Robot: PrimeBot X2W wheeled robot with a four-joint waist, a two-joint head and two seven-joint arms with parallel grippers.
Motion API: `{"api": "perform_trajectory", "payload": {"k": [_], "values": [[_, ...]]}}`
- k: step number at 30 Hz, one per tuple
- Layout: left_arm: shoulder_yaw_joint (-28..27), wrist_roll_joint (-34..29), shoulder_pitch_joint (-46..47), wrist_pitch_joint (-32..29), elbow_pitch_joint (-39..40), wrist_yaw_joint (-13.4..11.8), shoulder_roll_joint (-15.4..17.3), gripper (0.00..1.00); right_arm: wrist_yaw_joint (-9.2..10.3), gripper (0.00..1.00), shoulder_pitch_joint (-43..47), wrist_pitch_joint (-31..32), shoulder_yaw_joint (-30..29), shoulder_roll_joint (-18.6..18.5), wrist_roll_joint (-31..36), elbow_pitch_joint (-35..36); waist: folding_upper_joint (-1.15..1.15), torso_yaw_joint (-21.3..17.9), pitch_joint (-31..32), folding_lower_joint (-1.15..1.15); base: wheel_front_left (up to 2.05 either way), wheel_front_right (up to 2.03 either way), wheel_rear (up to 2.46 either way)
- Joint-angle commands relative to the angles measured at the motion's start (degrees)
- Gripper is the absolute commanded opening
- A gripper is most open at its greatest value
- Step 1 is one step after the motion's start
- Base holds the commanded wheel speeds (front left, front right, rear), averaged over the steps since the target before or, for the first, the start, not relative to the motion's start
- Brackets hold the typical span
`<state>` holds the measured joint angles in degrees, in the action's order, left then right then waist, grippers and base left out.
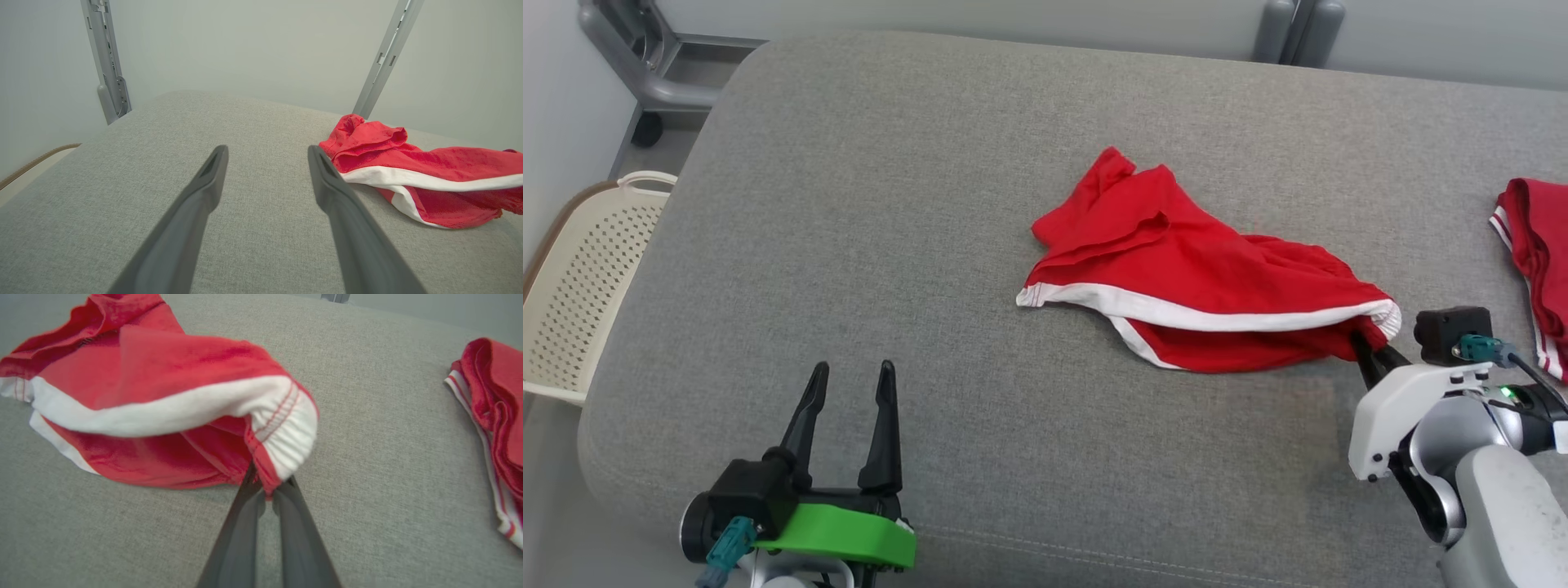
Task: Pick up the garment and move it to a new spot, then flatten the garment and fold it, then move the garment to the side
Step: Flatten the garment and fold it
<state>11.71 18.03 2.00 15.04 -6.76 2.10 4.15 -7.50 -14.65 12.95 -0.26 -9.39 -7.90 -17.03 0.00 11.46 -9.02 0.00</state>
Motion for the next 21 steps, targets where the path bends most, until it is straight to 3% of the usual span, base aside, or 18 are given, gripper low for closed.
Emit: {"api": "perform_trajectory", "payload": {"k": [1, 8, 17, 18, 19, 21], "values": [[-0.37, -0.32, -0.22, 0.16, -0.14, 0.38, -0.28, 1.0, 0.03, 0.0, 2.02, 1.33, -0.31, -0.62, -0.68, 2.17, 0.0, -0.57, 0.22, 0.0, 0.0, 0.0, 0.0], [-0.82, -0.63, 0.35, 0.16, -0.54, 0.94, -0.46, 1.0, 0.03, 0.0, 7.05, 6.0, 2.25, -2.97, 0.08, 5.89, 0.0, -1.54, 0.08, 0.0, 0.0, 0.0, 0.0], [-0.52, -1.14, 0.82, 0.16, -1.39, 1.51, -0.62, 1.0, 0.04, 0.0, 8.65, 7.33, 5.49, -4.11, 3.12, -1.11, 0.0, -0.85, 0.21, 0.0, 0.0, 0.0, 0.0], [-0.58, -1.23, 0.74, 0.16, -1.45, 1.5, -0.62, 1.0, 0.03, 0.35, 8.75, 7.34, 5.86, -3.95, 3.11, -1.92, 0.0, -0.77, 0.28, 0.0, 0.0, 0.0, 0.0], [-0.67, -1.27, 0.66, 0.16, -1.5, 1.42, -0.62, 1.0, 0.02, 1.0, 8.79, 7.15, 5.96, -3.65, 2.86, -2.5, 0.0, -0.71, 0.37, 0.0, 0.0, 0.0, 0.0], [-0.9, -1.44, 0.46, 0.16, -1.57, 1.3, -0.55, 1.0, -0.01, 1.0, 8.92, 6.97, 6.13, -3.19, 2.33, -3.15, 0.0, -0.7, 0.65, 0.0, 0.0, 0.0, 0.0]]}}
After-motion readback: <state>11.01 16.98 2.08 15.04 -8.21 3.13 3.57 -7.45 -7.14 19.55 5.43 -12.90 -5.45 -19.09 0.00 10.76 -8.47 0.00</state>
